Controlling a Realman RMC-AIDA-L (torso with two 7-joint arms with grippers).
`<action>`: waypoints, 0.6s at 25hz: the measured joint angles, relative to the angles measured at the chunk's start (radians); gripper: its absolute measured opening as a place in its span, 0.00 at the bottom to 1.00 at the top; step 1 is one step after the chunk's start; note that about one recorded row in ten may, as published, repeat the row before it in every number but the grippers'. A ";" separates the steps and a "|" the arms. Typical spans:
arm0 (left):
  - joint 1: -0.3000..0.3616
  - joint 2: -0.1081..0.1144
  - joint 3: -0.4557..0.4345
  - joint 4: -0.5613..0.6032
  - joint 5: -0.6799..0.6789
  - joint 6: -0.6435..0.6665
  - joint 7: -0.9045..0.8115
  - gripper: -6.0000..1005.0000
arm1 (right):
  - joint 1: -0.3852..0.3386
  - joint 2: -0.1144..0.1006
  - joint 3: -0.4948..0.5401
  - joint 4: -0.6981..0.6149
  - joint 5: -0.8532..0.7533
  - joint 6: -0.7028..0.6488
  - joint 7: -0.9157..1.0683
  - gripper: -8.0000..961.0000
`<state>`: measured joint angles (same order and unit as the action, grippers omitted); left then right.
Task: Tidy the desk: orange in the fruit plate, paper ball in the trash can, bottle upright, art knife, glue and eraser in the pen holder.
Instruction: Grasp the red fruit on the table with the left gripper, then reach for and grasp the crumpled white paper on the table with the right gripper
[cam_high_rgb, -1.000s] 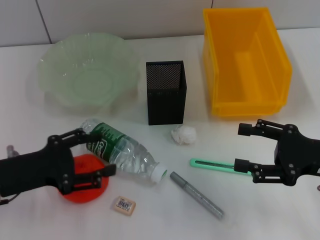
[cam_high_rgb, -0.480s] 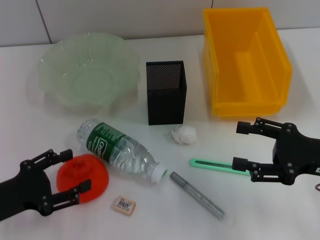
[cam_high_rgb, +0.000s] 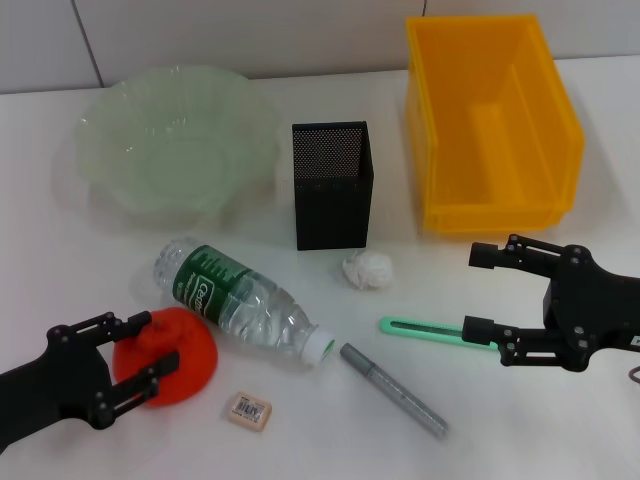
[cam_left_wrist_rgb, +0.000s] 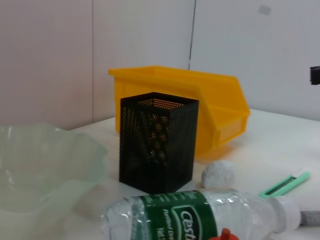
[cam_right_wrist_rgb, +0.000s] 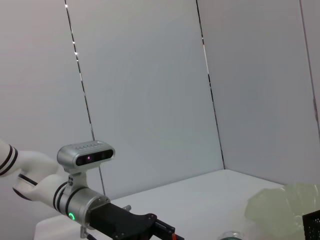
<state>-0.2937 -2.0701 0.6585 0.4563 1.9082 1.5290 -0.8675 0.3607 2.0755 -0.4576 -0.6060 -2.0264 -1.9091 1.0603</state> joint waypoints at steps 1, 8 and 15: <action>-0.001 -0.001 -0.001 -0.002 -0.003 -0.005 0.005 0.58 | 0.000 0.000 0.000 0.000 0.000 0.000 0.000 0.84; -0.009 -0.002 0.005 -0.009 -0.008 -0.028 0.031 0.45 | -0.008 0.000 0.001 0.000 0.011 -0.019 0.000 0.84; -0.011 0.000 0.000 -0.007 -0.010 0.019 0.032 0.33 | -0.018 0.000 0.013 0.000 0.028 -0.039 0.000 0.84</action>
<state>-0.3046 -2.0705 0.6585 0.4492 1.8977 1.5477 -0.8353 0.3431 2.0755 -0.4444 -0.6060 -1.9988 -1.9483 1.0599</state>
